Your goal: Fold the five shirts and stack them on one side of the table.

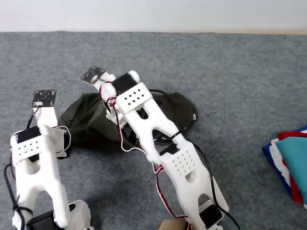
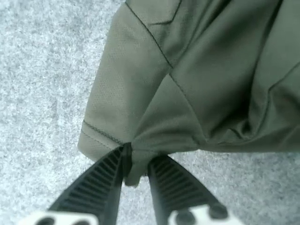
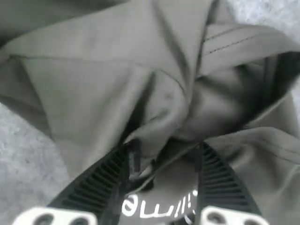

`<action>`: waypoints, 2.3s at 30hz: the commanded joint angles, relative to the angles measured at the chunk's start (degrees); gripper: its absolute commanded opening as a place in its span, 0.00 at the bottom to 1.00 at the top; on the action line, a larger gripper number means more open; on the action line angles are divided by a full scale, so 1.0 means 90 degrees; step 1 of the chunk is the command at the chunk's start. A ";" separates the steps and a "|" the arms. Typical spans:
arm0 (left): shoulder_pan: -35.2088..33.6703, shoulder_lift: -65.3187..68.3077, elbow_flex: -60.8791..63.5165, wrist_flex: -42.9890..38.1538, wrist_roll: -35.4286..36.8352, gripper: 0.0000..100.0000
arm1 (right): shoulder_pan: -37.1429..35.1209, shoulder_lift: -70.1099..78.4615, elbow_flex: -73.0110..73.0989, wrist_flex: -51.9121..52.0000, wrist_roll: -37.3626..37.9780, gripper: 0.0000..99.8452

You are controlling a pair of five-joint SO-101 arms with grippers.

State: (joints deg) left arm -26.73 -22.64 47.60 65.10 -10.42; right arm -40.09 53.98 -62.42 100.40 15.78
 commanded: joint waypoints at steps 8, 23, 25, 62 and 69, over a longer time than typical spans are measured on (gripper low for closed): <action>-0.0039 -0.0186 -0.0024 -0.0088 0.0068 0.00 | 0.0015 0.0708 -0.1211 0.0132 0.0078 0.10; 0.0039 -0.0225 -0.2750 0.1319 0.0381 0.00 | 0.0718 -0.0650 -0.2256 0.0230 0.0752 0.01; 0.0264 -0.0225 -0.3394 0.1719 0.0381 0.00 | 0.0913 -0.1021 -0.2247 0.0230 0.0879 0.01; 0.2344 -0.0635 -0.9578 0.3907 0.0381 0.00 | 0.4791 -0.5104 -0.2374 0.0239 0.2618 0.01; 0.2706 -0.1162 -0.9783 0.3917 0.0371 0.00 | 0.4889 -0.5573 -0.2364 0.0239 0.2618 0.01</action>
State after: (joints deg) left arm -3.34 -31.52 -39.43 99.38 -7.52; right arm 2.73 6.86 -81.76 100.57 38.73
